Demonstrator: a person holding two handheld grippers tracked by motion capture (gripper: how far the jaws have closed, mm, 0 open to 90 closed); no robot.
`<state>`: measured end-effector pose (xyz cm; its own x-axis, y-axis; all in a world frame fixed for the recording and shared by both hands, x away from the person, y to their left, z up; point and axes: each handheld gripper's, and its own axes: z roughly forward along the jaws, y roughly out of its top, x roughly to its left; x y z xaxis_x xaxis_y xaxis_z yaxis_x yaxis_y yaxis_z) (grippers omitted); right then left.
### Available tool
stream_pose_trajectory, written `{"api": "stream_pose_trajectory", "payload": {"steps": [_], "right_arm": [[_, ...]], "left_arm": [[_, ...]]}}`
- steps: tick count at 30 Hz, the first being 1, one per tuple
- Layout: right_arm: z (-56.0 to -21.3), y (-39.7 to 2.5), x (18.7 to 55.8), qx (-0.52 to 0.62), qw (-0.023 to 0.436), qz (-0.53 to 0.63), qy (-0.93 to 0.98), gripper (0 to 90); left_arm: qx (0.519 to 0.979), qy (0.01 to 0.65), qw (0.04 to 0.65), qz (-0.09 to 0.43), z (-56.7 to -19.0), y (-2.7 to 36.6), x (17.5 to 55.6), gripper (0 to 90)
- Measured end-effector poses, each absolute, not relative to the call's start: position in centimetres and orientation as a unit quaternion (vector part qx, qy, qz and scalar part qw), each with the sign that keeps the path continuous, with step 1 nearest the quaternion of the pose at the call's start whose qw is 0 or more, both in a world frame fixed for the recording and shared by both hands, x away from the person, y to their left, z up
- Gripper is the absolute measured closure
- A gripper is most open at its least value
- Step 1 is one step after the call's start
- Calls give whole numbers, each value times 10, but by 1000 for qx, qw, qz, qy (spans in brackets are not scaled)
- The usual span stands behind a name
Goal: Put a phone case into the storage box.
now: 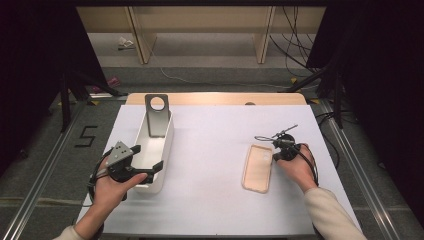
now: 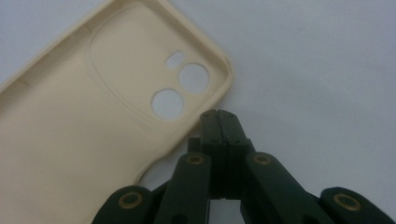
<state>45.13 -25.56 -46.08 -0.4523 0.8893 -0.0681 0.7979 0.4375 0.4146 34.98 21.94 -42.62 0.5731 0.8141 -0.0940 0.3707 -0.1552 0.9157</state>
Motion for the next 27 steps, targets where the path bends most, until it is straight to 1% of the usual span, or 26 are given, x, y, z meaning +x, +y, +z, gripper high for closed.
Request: {"api": "stream_pose_trajectory", "payload": {"steps": [27], "right_arm": [[-461,-239,457,504,133,168,837,900]], "left_arm": [[728,406,506,220,-426,219,349,9]]}}
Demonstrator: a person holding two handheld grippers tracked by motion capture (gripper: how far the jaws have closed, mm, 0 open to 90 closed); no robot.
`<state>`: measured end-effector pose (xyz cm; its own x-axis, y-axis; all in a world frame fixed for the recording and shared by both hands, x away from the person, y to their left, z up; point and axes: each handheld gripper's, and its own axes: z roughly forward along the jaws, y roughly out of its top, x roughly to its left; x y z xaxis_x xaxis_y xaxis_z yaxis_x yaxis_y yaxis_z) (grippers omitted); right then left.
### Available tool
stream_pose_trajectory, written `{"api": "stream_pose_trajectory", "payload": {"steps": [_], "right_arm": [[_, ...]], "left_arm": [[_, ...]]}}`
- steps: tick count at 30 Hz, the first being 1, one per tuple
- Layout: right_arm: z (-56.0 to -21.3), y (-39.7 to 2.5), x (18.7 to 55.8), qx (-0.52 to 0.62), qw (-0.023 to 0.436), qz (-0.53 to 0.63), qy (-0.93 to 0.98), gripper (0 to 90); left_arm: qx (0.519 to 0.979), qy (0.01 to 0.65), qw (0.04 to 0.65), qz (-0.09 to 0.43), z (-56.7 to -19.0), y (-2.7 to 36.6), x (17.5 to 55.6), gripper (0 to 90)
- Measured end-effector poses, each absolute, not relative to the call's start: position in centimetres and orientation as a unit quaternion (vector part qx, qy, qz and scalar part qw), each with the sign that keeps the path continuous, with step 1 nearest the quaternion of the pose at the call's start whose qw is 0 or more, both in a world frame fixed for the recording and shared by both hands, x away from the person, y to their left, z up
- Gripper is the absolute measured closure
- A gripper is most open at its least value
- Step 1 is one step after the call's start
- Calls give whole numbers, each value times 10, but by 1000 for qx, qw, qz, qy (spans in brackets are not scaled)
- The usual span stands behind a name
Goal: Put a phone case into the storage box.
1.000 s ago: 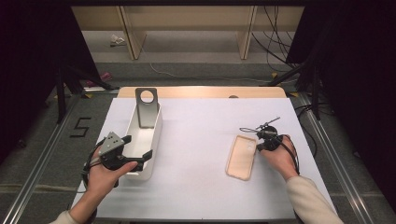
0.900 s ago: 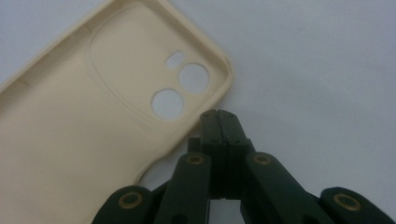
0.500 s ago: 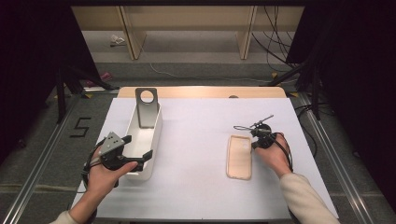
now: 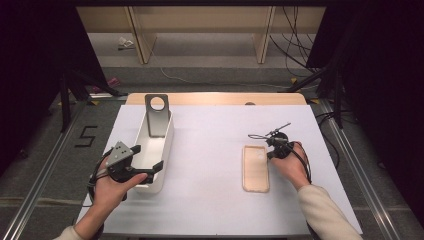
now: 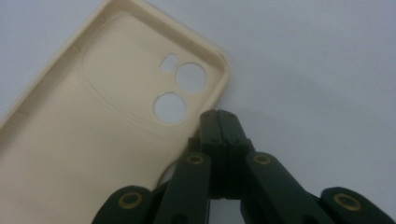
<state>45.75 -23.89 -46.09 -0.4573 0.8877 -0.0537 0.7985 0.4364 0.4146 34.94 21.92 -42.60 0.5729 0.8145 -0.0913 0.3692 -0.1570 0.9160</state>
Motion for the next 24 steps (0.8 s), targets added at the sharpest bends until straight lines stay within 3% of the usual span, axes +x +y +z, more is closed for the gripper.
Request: {"api": "stream_pose_trajectory", "payload": {"steps": [6,10,14,18,24], "right_arm": [[-461,-238,458,500,136,169,839,900],[-460,-239,457,500,138,170,838,841],[-457,-241,454,494,150,175,838,719],[-452,-245,451,490,173,179,835,489],[-443,-253,443,470,180,192,842,314]], "left_arm": [[729,406,506,218,-427,219,349,10],[729,406,506,218,-426,218,349,10],[730,405,505,218,-427,218,349,10],[730,405,505,218,-427,218,349,9],[731,405,505,217,-427,218,348,10]]}}
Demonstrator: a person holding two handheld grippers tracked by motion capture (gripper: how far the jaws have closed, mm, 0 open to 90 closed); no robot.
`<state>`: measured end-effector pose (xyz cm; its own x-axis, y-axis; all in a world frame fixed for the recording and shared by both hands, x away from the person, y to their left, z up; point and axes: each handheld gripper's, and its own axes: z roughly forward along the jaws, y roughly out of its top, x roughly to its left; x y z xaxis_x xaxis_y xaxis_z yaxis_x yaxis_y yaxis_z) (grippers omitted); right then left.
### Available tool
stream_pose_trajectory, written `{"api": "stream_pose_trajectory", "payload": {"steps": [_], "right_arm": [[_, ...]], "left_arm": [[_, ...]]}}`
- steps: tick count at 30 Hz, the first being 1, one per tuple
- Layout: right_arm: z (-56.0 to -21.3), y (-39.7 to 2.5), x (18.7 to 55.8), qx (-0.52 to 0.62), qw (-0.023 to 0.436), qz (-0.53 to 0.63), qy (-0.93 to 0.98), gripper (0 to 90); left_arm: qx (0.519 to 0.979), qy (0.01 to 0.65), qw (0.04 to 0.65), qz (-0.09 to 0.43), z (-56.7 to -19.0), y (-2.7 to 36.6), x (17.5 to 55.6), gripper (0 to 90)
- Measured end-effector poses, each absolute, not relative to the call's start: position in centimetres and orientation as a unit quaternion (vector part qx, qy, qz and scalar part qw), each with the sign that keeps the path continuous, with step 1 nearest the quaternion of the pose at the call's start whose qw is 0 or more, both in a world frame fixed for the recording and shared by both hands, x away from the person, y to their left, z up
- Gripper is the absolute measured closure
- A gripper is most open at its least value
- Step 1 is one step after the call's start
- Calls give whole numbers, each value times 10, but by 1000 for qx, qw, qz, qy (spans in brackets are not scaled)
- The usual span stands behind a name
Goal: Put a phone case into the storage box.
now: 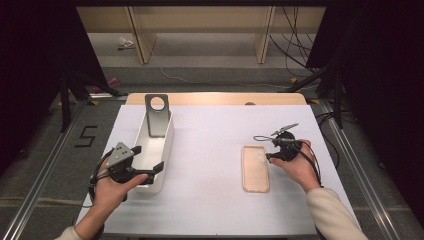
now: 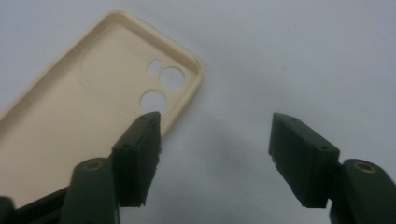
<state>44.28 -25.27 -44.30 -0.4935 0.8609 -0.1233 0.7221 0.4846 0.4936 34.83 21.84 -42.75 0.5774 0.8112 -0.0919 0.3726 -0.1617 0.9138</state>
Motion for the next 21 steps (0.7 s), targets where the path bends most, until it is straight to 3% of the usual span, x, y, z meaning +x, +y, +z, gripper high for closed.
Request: {"api": "stream_pose_trajectory", "payload": {"steps": [11,21], "right_arm": [[-433,-251,423,376,191,206,883,199],[-434,-239,405,305,167,168,922,215]], "left_arm": [[728,406,508,218,-427,218,348,16],[729,404,508,218,-427,218,348,18]]}}
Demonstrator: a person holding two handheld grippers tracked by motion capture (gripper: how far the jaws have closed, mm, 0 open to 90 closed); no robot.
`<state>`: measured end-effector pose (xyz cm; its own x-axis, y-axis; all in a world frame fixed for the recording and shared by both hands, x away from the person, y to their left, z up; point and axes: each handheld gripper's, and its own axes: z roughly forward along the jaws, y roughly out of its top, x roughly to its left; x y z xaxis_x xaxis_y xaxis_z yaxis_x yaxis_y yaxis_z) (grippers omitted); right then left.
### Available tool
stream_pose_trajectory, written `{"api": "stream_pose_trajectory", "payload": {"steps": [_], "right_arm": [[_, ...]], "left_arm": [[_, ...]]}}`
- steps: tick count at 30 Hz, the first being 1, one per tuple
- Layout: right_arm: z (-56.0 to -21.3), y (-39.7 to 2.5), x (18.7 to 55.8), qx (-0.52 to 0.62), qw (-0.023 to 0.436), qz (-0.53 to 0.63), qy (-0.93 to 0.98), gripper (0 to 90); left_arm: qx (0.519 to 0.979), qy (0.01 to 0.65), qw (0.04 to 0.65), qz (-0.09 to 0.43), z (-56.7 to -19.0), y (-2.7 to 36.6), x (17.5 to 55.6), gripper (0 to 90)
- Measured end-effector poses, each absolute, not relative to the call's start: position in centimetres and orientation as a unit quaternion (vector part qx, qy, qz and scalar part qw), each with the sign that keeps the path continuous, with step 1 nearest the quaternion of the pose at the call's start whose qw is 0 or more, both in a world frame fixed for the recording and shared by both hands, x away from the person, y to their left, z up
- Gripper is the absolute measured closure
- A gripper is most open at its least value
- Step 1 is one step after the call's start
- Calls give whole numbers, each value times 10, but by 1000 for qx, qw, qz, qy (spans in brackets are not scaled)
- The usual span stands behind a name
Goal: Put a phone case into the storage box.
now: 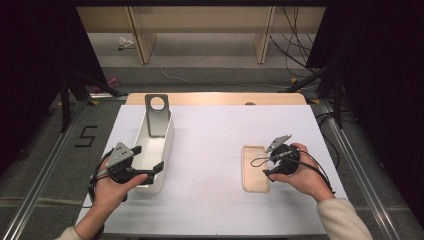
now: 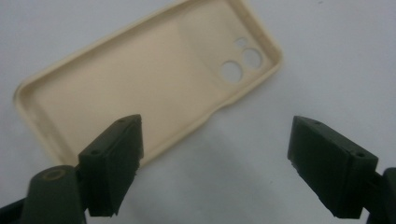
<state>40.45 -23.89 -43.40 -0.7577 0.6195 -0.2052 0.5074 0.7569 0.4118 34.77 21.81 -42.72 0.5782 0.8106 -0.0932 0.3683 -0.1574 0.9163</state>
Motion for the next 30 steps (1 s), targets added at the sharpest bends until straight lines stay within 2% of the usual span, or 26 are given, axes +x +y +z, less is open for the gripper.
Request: {"api": "stream_pose_trajectory", "payload": {"steps": [3,10,30], "right_arm": [[-435,-234,399,283,166,156,932,193],[-436,-224,394,248,149,138,947,225],[-444,-196,381,178,112,106,972,234]], "left_arm": [[729,404,508,218,-427,218,348,18],[729,404,508,217,-427,218,348,19],[730,401,509,215,-427,217,348,22]]}}
